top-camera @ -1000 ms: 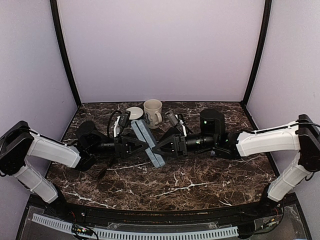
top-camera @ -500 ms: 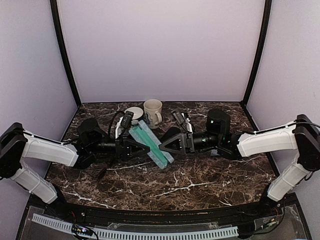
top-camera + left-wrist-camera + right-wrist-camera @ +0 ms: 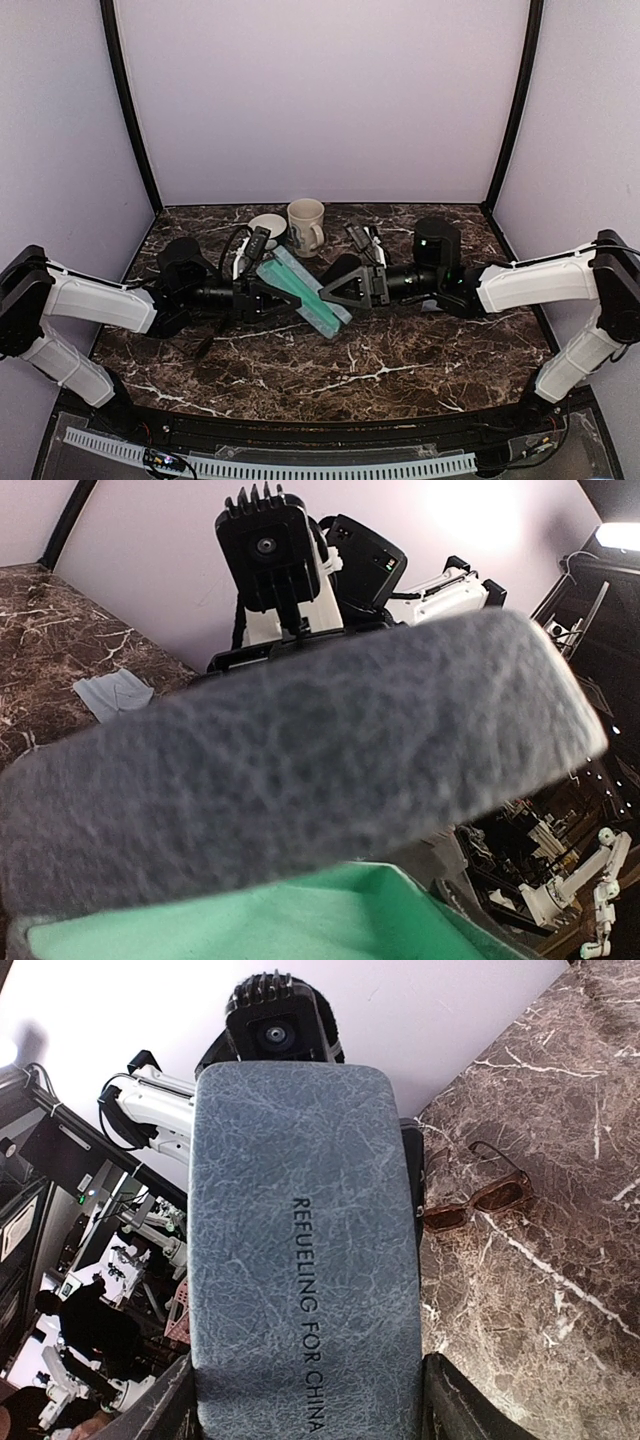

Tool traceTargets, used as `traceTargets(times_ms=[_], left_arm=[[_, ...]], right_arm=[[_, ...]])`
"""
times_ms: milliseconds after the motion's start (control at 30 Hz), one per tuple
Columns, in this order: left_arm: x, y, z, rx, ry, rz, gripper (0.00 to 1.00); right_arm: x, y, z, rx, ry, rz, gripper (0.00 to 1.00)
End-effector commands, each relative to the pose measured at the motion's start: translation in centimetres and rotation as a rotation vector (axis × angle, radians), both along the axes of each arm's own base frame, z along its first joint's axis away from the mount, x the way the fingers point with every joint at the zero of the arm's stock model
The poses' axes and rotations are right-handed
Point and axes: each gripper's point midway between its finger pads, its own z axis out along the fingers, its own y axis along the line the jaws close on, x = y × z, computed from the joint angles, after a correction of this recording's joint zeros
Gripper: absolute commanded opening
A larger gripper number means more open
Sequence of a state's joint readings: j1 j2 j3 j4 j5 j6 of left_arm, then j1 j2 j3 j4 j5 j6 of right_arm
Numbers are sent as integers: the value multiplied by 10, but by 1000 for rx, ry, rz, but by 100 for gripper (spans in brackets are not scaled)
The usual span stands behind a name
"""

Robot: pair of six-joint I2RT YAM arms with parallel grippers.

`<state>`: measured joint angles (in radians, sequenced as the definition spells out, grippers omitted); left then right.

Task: Organize the sunglasses
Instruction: Open the sunglasses case, then pass from the left arm to the right

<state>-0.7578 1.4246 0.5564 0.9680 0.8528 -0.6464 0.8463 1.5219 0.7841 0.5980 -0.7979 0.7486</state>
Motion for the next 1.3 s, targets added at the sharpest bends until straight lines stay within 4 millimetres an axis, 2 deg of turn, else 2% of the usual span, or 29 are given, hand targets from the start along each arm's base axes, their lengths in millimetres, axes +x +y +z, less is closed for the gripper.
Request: traceTargets(times_ms=[0,400,500,600,733,867,900,967,1033,1133,1267], left_arm=[[-39,11,55,-154,-241,-156,0],[-40,12,56,-161,-246,-157,0],[-39,12,56,-158,-244,-151,0],[-34,10,53,-142,-229,-132,0],[-14,4,39,-61,-187,-37,0],[18,3,14,74,-157,128,0],[22,3,10,97,-149,149,0],[28,3,4,122,-134,174,0],[28,0,2,120,-125,160,0],[21,-7,3,88,-117,102,0],[10,-13,4,67,-116,37,0]], right_arm=[[75,-53,-72,-255,169,-394,47],[84,-70,-89,-356,155,-465,51],[84,-70,-85,-350,139,-463,51],[80,-68,-77,-324,123,-439,52],[81,-74,-62,-326,45,-459,54],[76,-91,-32,-343,-104,-482,64],[73,-95,-18,-328,-152,-486,67],[66,-101,-6,-317,-200,-474,72],[52,-98,9,-272,-236,-417,76],[38,-82,16,-250,-266,-347,79],[40,-64,6,-285,-282,-310,81]])
